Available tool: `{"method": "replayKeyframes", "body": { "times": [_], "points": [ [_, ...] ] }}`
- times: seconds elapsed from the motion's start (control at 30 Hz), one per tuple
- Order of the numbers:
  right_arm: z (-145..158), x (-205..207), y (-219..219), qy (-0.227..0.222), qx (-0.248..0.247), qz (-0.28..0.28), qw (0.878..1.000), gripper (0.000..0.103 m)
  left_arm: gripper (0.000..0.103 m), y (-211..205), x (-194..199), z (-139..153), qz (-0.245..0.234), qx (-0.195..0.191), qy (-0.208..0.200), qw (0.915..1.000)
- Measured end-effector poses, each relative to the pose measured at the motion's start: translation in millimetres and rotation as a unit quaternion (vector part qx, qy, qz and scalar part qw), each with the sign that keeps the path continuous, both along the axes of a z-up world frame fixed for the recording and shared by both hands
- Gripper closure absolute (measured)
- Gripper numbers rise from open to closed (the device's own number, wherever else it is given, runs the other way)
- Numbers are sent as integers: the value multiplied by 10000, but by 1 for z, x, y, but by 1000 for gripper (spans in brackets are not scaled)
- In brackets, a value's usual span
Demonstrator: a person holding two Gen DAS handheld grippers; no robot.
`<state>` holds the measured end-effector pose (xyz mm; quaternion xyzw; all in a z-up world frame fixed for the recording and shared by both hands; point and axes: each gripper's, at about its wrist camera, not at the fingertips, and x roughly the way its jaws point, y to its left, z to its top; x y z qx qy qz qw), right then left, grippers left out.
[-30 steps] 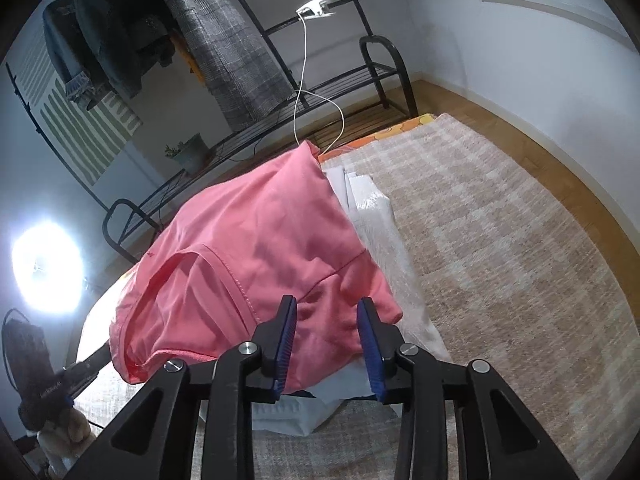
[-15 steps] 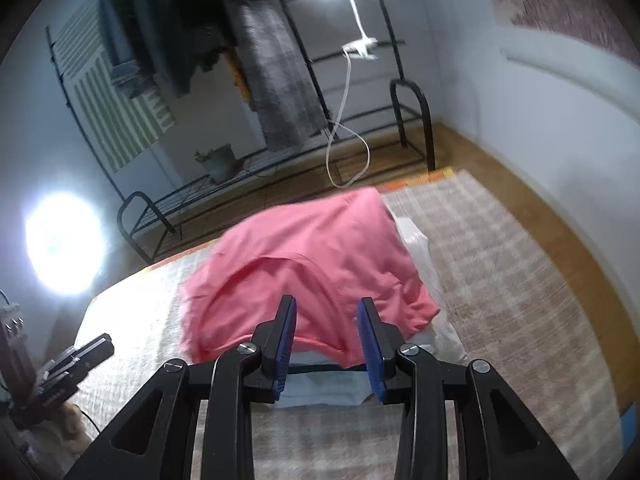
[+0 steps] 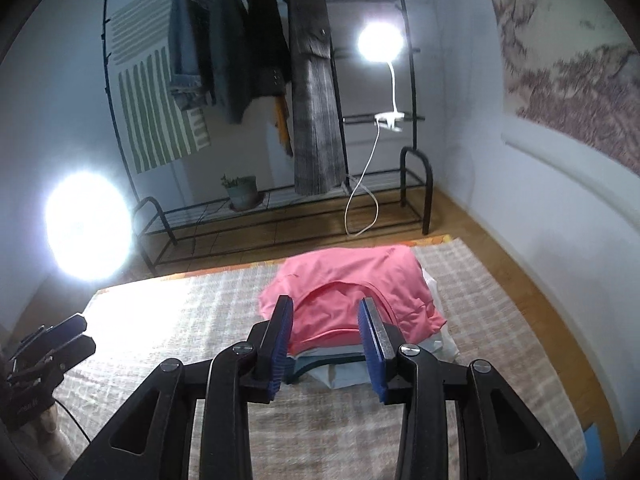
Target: Fold small clothes
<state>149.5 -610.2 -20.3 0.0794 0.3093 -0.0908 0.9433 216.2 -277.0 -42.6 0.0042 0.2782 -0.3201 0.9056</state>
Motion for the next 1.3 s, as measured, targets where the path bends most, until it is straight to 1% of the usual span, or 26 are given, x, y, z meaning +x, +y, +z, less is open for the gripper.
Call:
{"method": "replayKeyframes", "body": {
  "times": [0.03,0.07,0.1,0.17,0.23,0.3,0.33,0.4,0.43,0.47,0.53,0.67,0.77,0.93,1.13,1.3],
  "points": [
    [4,-5,7,-29,-34,-38,10000,63,33,6,-5,2,-5,-36,-13,10000],
    [8,-11,15,-80,-67,-84,9999,50,30,13,-11,4,-7,-80,-23,10000],
    [10,-17,22,-143,-92,-111,9998,41,30,18,-15,4,-9,-109,-33,9999],
    [16,-27,38,-260,-196,-207,9993,40,29,29,-24,4,-9,-99,-76,9999],
    [17,-36,54,-309,-236,-263,9989,38,25,36,-32,2,-11,-80,-79,9999],
    [14,-42,68,-315,-249,-304,9987,27,23,44,-37,0,-16,-64,-44,10000],
    [12,-44,76,-315,-307,-326,9985,26,23,48,-40,-1,8,-51,-51,10000],
    [9,-49,89,-331,-427,-401,9977,19,22,55,-44,-2,56,23,-103,9999],
    [6,-51,96,-360,-463,-425,9974,17,22,58,-46,-3,83,68,-139,9998],
    [5,-53,101,-385,-481,-424,9972,14,20,62,-47,-3,134,125,-197,9996],
    [1,-54,110,-414,-548,-441,9967,12,16,67,-47,-5,225,179,-266,9992],
    [-3,-57,120,-521,-777,-510,9943,0,6,76,-44,-9,429,270,-231,9984],
    [-6,-61,125,-673,-842,-557,9926,0,3,79,-44,-15,632,401,-241,9969],
    [-9,-60,124,-741,-703,-564,9932,0,2,82,-39,-24,726,472,-64,9962],
    [-10,-58,118,-863,-602,-670,9922,0,0,83,-40,-26,819,490,-196,9952],
    [-14,-53,115,-808,-587,-677,9927,0,0,82,-37,-29,861,517,-189,9948]
  ]
}}
